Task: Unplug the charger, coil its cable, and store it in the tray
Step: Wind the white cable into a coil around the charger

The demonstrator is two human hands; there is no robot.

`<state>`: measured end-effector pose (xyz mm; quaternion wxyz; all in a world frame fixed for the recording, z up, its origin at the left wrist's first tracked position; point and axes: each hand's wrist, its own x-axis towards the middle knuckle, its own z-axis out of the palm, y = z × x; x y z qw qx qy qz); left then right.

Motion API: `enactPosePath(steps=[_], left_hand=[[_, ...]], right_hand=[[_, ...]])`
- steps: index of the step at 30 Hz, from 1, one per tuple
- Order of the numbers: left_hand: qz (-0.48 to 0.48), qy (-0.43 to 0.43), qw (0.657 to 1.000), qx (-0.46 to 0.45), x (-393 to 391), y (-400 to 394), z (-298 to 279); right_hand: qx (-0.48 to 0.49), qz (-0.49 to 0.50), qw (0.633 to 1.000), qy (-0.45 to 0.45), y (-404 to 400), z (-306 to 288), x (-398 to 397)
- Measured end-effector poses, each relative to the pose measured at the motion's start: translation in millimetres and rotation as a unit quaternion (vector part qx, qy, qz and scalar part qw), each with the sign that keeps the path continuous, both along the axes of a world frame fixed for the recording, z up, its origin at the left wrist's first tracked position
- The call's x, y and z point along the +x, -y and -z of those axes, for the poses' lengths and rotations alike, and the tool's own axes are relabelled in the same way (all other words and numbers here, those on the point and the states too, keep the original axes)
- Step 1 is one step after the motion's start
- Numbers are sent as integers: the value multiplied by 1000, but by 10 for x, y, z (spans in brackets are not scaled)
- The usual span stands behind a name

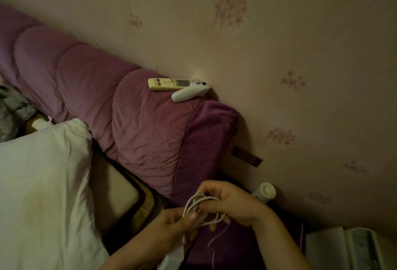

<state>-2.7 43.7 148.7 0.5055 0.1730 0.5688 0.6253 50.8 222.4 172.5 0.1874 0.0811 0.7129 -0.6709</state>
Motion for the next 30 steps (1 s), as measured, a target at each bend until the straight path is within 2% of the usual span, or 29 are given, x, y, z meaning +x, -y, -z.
enactPosePath(steps=[6,10,13,17,20,23,25,28,30], left_hand=[[-24,-125,989,-76,-1,-35,-17],[-106,-32,992,-61,-42,-52,-37],[-209,39,975,-57,-118,-67,57],[-283,35,958,-43,-78,-162,85],[-275,-9,961,-26,-2,-205,54],[-266,-42,963,-26,30,-237,60],[-267,-34,963,-26,52,-253,70],[-260,-13,965,-24,51,-253,56],[-246,-2,969,-19,35,-224,37]], right_hand=[[0,-5,1000,9,-83,46,30],[-45,44,998,-8,-232,-5,56],[25,83,996,-28,-316,-1,120],[66,127,989,-47,-18,93,72],[110,176,972,-109,286,168,15],[125,235,956,-123,419,203,3],[147,237,953,-121,459,227,2],[269,210,926,-159,471,219,7],[265,208,927,-166,455,176,-6]])
